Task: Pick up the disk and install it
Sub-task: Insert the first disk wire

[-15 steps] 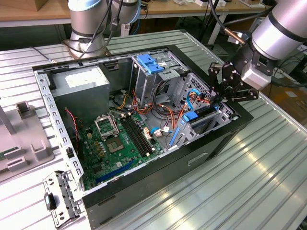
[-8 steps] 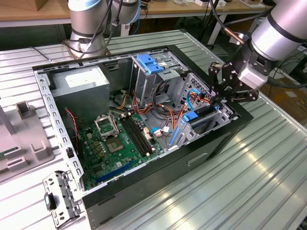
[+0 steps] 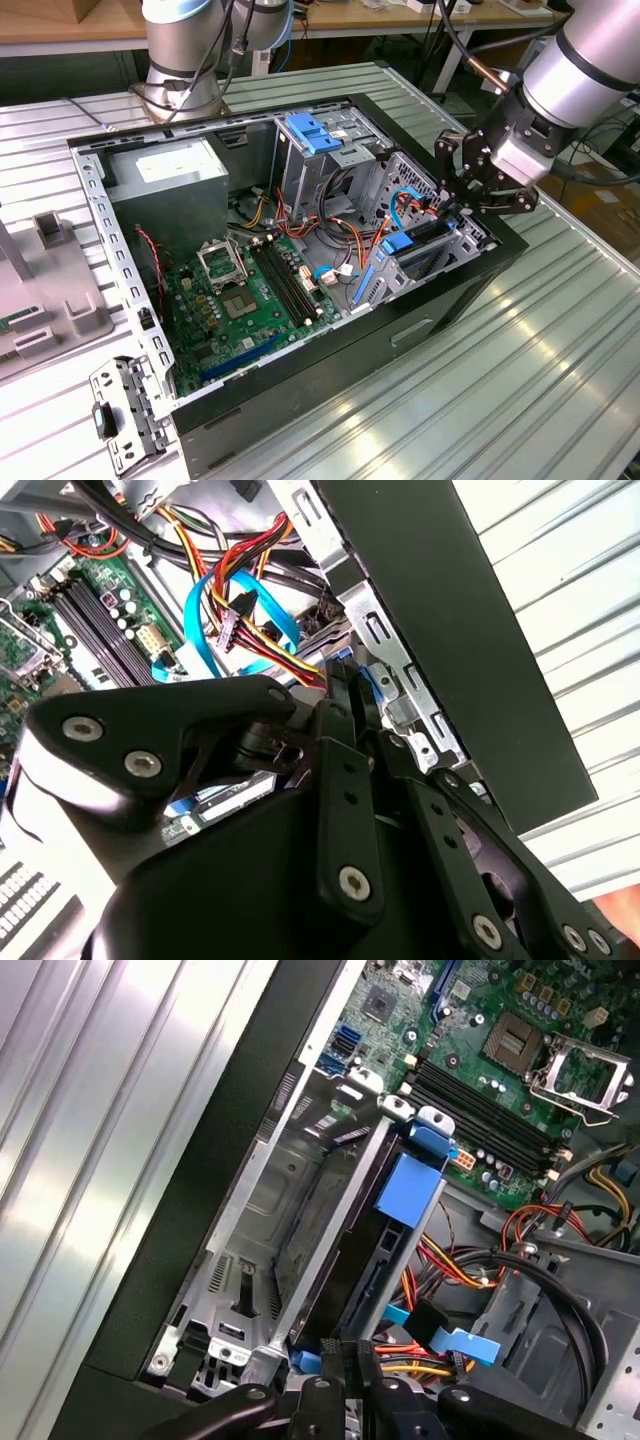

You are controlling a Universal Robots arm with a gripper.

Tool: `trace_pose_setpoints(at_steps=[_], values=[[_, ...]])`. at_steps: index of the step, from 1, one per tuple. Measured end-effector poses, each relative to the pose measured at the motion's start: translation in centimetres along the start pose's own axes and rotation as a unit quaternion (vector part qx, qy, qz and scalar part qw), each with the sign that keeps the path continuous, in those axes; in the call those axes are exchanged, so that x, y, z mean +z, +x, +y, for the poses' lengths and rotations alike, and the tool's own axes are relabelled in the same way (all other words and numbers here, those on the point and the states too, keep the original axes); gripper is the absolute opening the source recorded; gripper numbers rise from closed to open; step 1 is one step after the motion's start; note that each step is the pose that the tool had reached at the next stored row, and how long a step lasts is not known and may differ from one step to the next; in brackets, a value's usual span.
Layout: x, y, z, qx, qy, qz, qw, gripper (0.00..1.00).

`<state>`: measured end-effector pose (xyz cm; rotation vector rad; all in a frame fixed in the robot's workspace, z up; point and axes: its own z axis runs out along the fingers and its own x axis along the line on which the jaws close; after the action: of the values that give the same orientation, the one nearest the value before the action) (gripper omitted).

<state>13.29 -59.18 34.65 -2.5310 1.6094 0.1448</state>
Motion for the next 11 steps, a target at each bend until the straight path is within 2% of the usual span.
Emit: trace_pose_setpoints(at_steps=[2,11], values=[[0.06,0.01,0.00,0.012,0.0018,0.0008,0.99993,0.17],[0.22,0.04,0.02,0.038,0.0059,0.0026,0.99925,0.17]])
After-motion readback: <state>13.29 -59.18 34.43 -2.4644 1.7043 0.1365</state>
